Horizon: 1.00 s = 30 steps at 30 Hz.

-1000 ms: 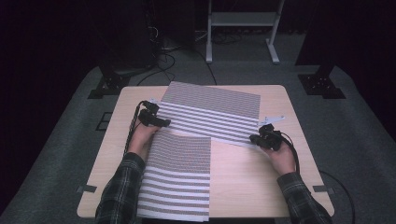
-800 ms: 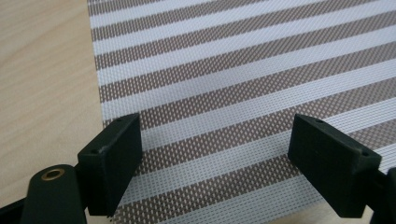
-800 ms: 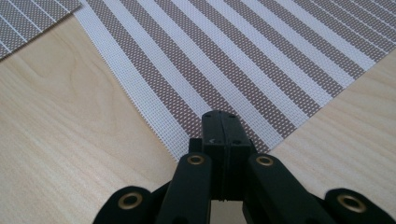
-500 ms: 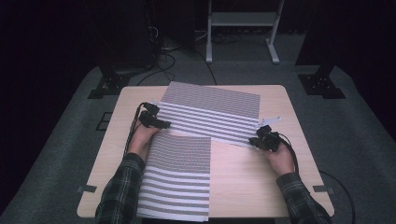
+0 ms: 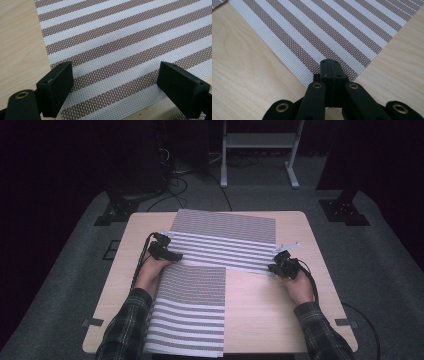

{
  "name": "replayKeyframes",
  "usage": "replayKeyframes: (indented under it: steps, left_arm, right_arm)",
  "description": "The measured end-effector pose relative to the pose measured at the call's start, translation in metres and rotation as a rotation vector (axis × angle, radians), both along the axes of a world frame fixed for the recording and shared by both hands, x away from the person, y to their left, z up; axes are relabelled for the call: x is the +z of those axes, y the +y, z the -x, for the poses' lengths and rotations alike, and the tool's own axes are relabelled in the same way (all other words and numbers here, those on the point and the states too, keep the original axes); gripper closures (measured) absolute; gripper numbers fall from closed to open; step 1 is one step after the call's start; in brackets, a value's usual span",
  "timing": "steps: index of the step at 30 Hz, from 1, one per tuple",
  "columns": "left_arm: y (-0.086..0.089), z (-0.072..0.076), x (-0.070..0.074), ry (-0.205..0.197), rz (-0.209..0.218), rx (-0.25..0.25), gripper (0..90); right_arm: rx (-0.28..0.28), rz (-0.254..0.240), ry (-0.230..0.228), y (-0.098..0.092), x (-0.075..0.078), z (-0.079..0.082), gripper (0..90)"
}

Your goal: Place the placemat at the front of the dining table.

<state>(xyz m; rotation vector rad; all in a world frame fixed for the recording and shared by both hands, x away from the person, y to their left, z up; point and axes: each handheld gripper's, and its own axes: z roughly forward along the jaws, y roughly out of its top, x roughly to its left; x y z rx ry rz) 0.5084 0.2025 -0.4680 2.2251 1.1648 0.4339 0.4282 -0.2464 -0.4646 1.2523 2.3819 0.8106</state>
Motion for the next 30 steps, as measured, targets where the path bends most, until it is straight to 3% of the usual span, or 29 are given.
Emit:
replayKeyframes:
  steps: [30]
  left_arm:
    - [-0.008,0.009,0.001,0.021,-0.014,0.004,10.6]
  right_arm:
    - [-0.101,0.032,-0.02,-0.003,0.0,-0.028,90.0]
